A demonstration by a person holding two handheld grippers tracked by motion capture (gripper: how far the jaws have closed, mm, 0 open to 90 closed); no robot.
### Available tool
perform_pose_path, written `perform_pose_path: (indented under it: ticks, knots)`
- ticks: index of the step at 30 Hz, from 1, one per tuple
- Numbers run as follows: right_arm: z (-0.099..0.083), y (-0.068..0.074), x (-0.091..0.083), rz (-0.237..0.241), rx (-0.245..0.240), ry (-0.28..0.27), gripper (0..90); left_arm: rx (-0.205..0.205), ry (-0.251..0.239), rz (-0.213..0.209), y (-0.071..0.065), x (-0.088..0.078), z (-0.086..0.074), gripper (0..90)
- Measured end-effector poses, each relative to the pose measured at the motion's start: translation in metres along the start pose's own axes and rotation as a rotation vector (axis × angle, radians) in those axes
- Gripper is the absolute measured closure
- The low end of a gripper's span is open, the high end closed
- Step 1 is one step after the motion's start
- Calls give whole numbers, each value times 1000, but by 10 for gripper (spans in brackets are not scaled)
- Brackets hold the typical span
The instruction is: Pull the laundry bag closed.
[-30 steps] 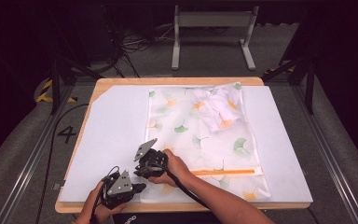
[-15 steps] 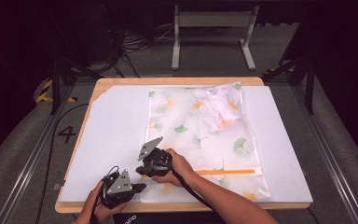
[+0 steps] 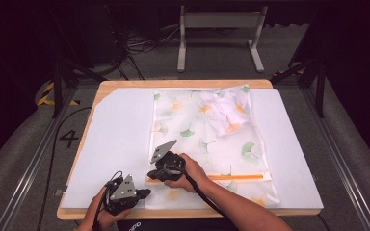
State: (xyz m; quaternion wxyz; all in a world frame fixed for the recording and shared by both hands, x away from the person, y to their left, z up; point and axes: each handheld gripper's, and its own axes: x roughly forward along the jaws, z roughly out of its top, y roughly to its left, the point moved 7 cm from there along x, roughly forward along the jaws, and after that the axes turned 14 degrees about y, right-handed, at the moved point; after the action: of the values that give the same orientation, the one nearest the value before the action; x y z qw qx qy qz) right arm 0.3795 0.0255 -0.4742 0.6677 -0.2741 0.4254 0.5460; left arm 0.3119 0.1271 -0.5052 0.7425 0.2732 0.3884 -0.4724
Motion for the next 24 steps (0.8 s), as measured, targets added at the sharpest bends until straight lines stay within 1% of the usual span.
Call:
perform_pose_path:
  ticks: [1,2,4,5,6,7,8,10,11,12,13,14,15,17,18,20,21,24]
  knots:
    - [2,-1,-1,-4,9,-17,830,2,0,1,0,0,0,900]
    - [5,-2,-2,-12,18,-25,826,3,1,2,0,0,0,900]
    - [12,-1,-2,3,22,-39,796,4,2,4,0,0,0,900]
    - [15,0,0,3,24,-39,745,4,1,5,0,0,0,900]
    - [20,1,5,-5,21,-24,753,3,0,5,-1,0,0,900]
    - [22,2,7,-2,23,-19,761,3,-1,6,-1,0,0,900]
    - [23,0,11,0,36,-6,763,3,-2,6,-1,0,0,900]
    - [23,-1,17,21,60,22,771,4,-3,7,-1,0,0,900]
    - [22,-2,20,27,67,46,781,8,-2,8,-1,0,0,900]
    - [21,-3,22,24,72,59,786,9,0,9,-1,0,0,900]
    - [21,-3,22,24,72,59,786,9,0,9,-1,0,0,900]
    - [20,-3,24,32,76,71,803,12,1,10,-1,0,0,900]
    - [19,-3,25,43,82,73,825,10,0,10,-1,0,0,900]
    - [18,-3,25,47,89,74,861,14,2,11,-1,0,0,900]
    - [17,-4,23,29,90,70,900,13,1,9,-1,0,0,900]
    - [16,-6,19,27,93,61,900,13,1,10,-1,0,0,900]
    - [15,-6,16,33,96,57,900,13,1,10,-1,0,0,900]
    - [11,-8,12,27,101,43,900,11,2,8,-1,0,0,900]
